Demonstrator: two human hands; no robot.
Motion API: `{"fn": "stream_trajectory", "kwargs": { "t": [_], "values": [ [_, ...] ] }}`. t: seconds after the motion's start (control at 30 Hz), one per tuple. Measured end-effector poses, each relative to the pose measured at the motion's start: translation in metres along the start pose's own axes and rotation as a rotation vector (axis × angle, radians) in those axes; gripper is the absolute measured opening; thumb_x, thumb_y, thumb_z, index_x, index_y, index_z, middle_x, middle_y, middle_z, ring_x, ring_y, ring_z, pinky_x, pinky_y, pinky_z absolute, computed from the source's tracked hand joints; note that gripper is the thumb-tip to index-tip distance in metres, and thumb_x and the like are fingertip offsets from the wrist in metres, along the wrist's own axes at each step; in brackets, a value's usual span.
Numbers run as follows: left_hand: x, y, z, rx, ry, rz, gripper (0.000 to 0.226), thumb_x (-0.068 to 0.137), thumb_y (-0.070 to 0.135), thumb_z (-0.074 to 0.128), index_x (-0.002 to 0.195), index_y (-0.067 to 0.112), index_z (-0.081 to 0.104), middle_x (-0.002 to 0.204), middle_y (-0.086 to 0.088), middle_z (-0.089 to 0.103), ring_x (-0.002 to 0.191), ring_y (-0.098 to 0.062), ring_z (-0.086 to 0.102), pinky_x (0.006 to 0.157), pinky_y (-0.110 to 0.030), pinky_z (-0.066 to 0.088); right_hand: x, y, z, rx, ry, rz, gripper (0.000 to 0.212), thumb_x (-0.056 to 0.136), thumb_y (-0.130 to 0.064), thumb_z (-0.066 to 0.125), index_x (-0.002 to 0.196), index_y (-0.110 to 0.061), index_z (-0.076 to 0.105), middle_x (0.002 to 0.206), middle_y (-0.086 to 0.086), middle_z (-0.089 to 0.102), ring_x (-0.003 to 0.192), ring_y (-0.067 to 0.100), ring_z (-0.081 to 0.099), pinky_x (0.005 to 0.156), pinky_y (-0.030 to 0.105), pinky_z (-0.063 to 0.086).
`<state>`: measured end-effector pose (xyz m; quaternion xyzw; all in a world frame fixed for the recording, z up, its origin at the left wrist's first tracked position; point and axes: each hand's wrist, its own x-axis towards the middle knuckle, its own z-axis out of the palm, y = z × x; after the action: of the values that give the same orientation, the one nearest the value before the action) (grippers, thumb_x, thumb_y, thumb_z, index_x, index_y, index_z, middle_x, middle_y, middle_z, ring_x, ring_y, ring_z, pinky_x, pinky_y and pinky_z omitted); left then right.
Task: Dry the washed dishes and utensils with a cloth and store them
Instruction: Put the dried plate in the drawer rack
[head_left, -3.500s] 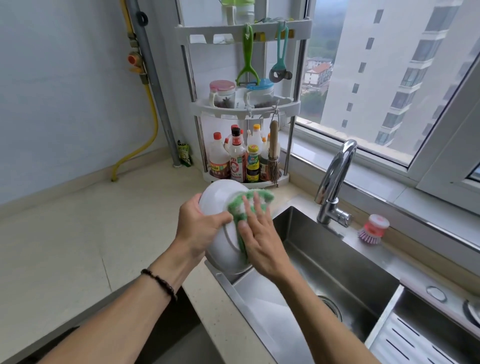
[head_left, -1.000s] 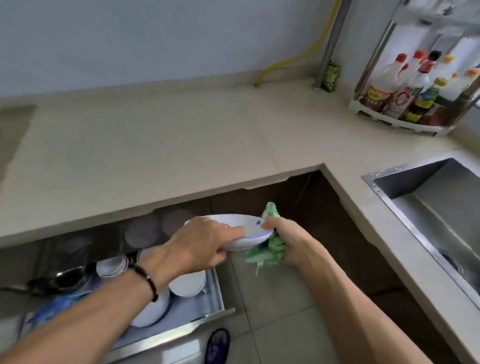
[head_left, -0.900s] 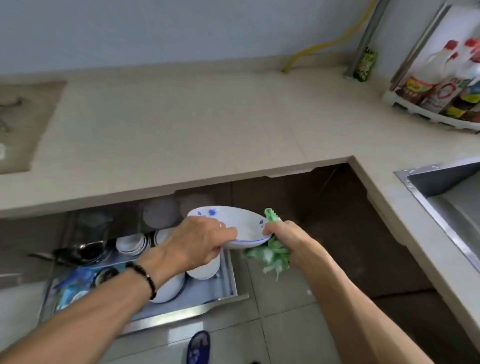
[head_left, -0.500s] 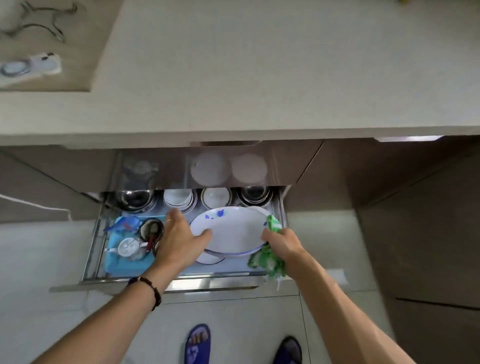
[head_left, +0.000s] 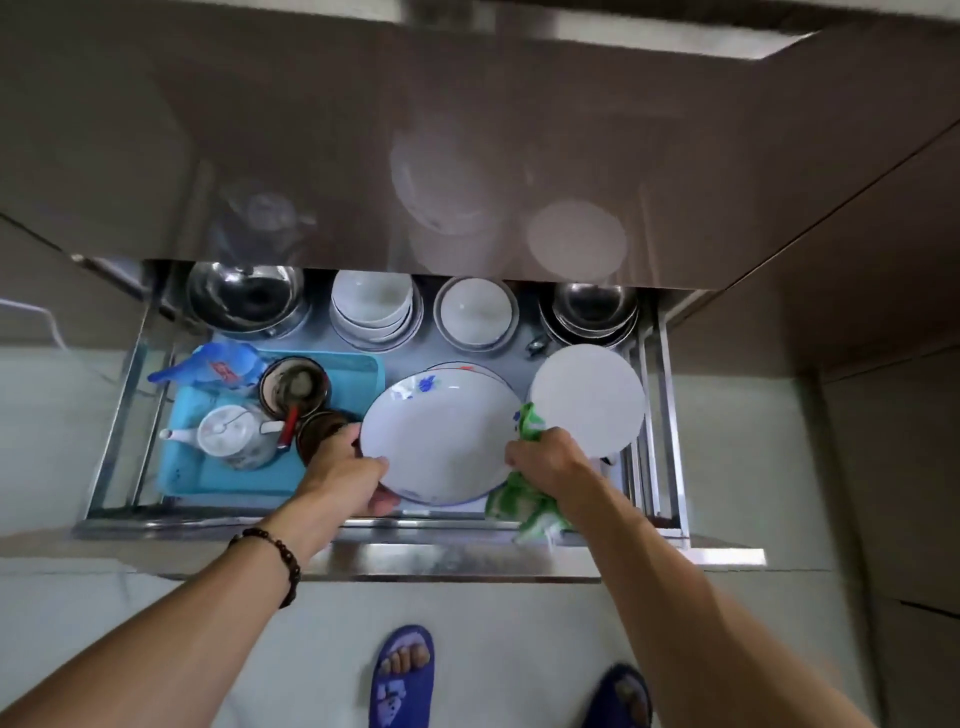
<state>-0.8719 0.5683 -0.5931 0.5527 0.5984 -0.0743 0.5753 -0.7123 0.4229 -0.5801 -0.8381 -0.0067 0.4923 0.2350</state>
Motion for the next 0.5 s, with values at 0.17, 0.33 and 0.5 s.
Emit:
{"fn": "stream_trajectory", "kwargs": {
  "t": [0.17, 0.33, 0.5],
  "values": [
    [0.038, -0.019, 0.006, 0.11, 0.046, 0.016, 0.029, 0.091, 0.005, 0.06, 0.113, 0.025, 0.057, 0.112, -0.007, 0.068, 0.062, -0.029, 0.074, 0.07, -0.044, 0.063, 0.035, 0.002, 0.023, -0.288, 0.03, -0.006, 0.036, 0.094, -0.014, 0.057, 0.125, 0.004, 0.056, 0.105, 0.014, 0.056, 0.103, 0.031, 0.06, 0.074, 0.028, 0.043],
    [0.051, -0.021, 0.016, 0.147, 0.066, 0.046, 0.033, 0.094, 0.002, 0.058, 0.114, 0.025, 0.047, 0.116, -0.006, 0.061, 0.062, -0.028, 0.073, 0.057, -0.035, 0.063, 0.051, 0.014, 0.03, -0.347, 0.093, 0.006, 0.041, 0.096, -0.023, 0.059, 0.127, 0.004, 0.055, 0.119, 0.018, 0.064, 0.114, 0.032, 0.062, 0.088, 0.033, 0.049],
    [0.067, -0.02, 0.027, 0.117, 0.046, 0.039, 0.037, 0.094, -0.001, 0.058, 0.121, 0.021, 0.048, 0.12, -0.01, 0.057, 0.066, -0.02, 0.067, 0.064, -0.042, 0.063, 0.065, 0.022, 0.032, -0.289, 0.15, 0.042, 0.039, 0.095, -0.028, 0.063, 0.12, 0.002, 0.059, 0.102, 0.013, 0.063, 0.1, 0.03, 0.064, 0.087, 0.033, 0.052]
  ]
}}
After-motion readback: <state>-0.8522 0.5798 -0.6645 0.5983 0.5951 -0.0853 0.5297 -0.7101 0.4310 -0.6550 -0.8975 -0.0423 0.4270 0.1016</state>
